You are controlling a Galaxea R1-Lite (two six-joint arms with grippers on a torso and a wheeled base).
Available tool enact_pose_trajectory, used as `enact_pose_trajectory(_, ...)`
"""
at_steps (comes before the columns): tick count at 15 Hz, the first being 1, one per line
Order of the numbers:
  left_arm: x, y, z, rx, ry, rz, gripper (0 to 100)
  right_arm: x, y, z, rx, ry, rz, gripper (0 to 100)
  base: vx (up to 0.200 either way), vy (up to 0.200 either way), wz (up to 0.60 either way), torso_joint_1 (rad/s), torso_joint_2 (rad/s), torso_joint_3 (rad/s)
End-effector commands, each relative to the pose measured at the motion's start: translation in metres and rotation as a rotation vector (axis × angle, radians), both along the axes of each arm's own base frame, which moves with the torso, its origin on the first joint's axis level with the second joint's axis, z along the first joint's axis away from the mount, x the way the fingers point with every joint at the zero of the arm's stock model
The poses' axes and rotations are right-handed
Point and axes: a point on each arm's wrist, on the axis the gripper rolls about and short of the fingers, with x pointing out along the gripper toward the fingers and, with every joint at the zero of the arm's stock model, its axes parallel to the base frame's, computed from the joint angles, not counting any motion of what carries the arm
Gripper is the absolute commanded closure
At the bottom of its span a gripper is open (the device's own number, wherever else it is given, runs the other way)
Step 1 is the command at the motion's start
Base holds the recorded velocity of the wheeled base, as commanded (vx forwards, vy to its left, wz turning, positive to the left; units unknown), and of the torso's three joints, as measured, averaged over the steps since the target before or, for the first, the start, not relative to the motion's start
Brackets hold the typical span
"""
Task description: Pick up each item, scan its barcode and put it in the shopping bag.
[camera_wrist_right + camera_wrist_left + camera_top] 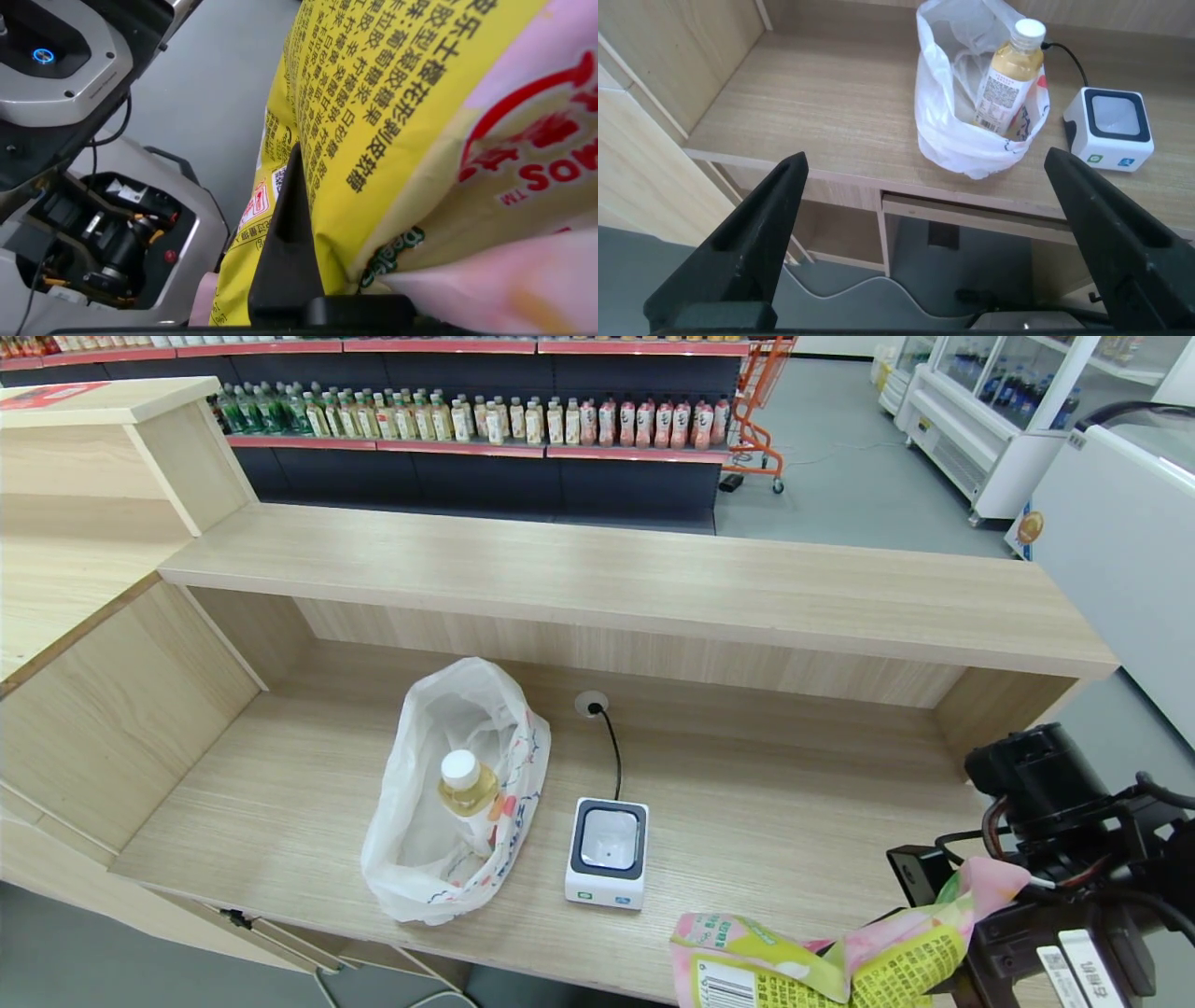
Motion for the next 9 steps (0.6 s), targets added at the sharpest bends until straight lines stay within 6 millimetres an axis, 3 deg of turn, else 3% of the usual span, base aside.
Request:
enact_pose_trajectory(1, 0.0001, 0.0, 0.0001, 0.0, 0.001, 0.0, 0, -0.0006, -0.0001, 0.0005, 0.001, -0.003, 0.001, 100, 0.0, 0.0, 0.0, 0.0, 0.0, 0.0)
enact_pose_trajectory(9, 0.0001, 0.0, 0.0001, 0.0, 0.001, 0.0, 0, -0.002, -0.0005, 0.0021, 0.003, -0.01, 0.001, 100, 0.0, 0.0, 0.0, 0.0, 0.0, 0.0)
